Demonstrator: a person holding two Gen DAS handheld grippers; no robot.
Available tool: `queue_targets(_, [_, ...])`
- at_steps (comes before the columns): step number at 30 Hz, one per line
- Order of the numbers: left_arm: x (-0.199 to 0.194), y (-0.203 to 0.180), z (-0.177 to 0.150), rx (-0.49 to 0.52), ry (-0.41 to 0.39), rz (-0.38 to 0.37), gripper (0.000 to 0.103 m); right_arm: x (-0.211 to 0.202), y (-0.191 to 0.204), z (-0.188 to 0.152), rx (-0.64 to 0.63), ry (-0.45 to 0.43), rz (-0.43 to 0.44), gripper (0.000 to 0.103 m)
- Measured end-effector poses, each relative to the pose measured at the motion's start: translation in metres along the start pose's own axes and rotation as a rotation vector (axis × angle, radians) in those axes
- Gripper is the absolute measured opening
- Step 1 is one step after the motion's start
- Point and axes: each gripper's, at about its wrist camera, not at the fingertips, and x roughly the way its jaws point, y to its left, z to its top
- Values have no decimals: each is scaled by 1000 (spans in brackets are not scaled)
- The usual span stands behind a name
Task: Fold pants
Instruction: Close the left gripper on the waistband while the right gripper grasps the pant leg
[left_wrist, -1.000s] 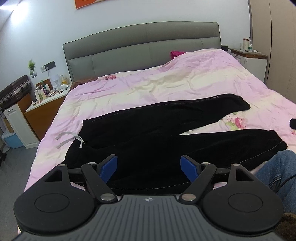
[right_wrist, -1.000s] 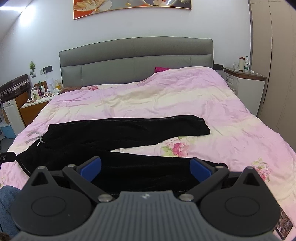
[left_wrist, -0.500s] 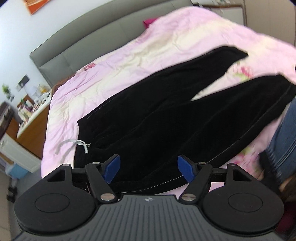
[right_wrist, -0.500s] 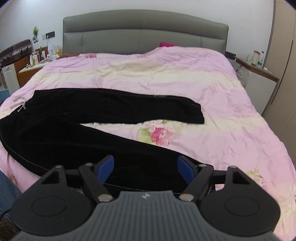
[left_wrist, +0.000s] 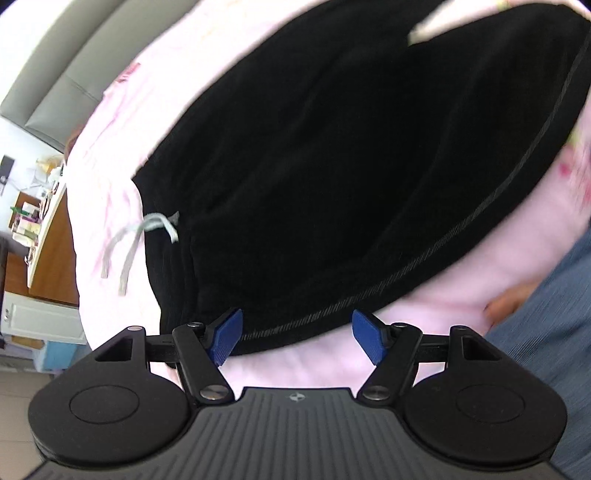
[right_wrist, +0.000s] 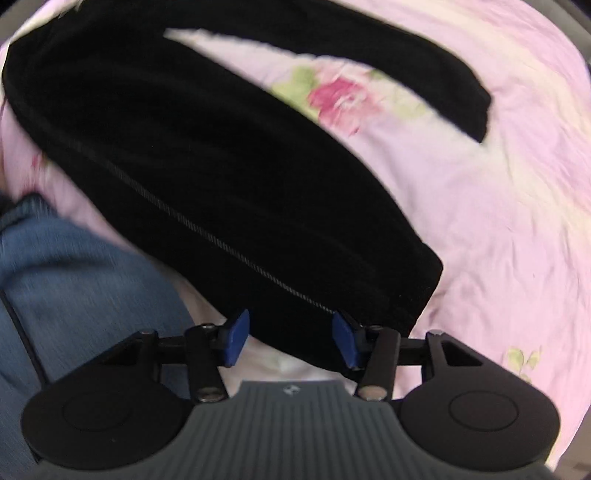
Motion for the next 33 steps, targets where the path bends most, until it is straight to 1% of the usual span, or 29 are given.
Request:
queue_targets(2, [9, -5, -7, 44, 25, 36, 81, 11, -2, 0, -52, 28, -14, 56])
queue_targets(6, [20, -14, -20, 111, 39, 89, 81, 26, -5, 2, -103, 42, 11, 56])
queue_targets(7, [23, -19, -25, 153, 42, 116, 81, 31, -6, 2, -115, 50, 10, 56])
queue_targets(9, [30, -31, -31, 247, 44, 194, 81, 39, -6, 1, -133, 67, 11, 55])
queue_targets(11, [39, -43, -38, 328, 42, 266, 81, 45, -4, 0, -158, 76, 2, 50])
queue_targets(12, [41, -48, -39, 366, 35, 292, 81, 47, -1, 1, -168, 77, -7, 42])
queue_targets(13, [44, -52, -40, 392, 33, 306, 81, 47, 2, 1, -180, 73, -11, 25])
queue_targets(14, [47, -55, -40, 420, 40, 327, 81, 46, 5, 0, -194, 70, -20, 10])
queue_targets(15, [50, -58, -39, 443, 43, 342, 81, 45, 8, -1, -203, 70, -37, 0])
queue_targets(17, [55, -64, -37, 460, 44, 355, 80, 38, 11, -6, -199, 40, -71, 0])
queue_targets(19, [60, -68, -33, 447, 53, 368, 70, 24, 9, -9, -156, -15, -102, 0])
queue_targets(20, [61, -68, -32, 428, 54, 378, 52, 16, 7, -11, -135, -46, -132, 0])
queue_targets(21, [59, -68, -29, 386, 54, 388, 40, 7, 5, -13, -110, -75, -165, 0])
queue_targets(22, [55, -64, -26, 328, 46, 380, 36, -2, 2, -14, -82, -103, -208, 0])
queue_targets(23, [50, -56, -21, 249, 30, 359, 26, -14, -4, -13, -58, -125, -250, 0])
queue_targets(24, [45, -47, -17, 171, 16, 342, 21, -25, -8, -13, -32, -145, -287, 0])
queue_targets(26, [31, -35, -13, 64, -15, 316, 14, -47, -20, -9, 31, -184, -307, 0])
queue_targets(27, [25, -32, -11, 36, -25, 312, 14, -58, -24, -9, 56, -199, -284, 0])
queue_targets(29, [19, -29, -8, 2, -26, 309, 14, -64, -29, -11, 69, -203, -171, 0])
queue_targets(30, [18, -27, -5, -20, -20, 307, 14, -70, -30, -11, 45, -182, -118, 0])
queue_targets(31, [16, -25, -3, -44, -14, 304, 14, -65, -26, -12, -3, -156, -97, 5])
queue_targets(32, [16, -23, 0, -68, -7, 301, 14, -59, -20, -13, -61, -129, -103, 10])
queue_targets(33, [14, -22, 3, -84, 0, 301, 13, -53, -16, -14, -114, -102, -110, 25])
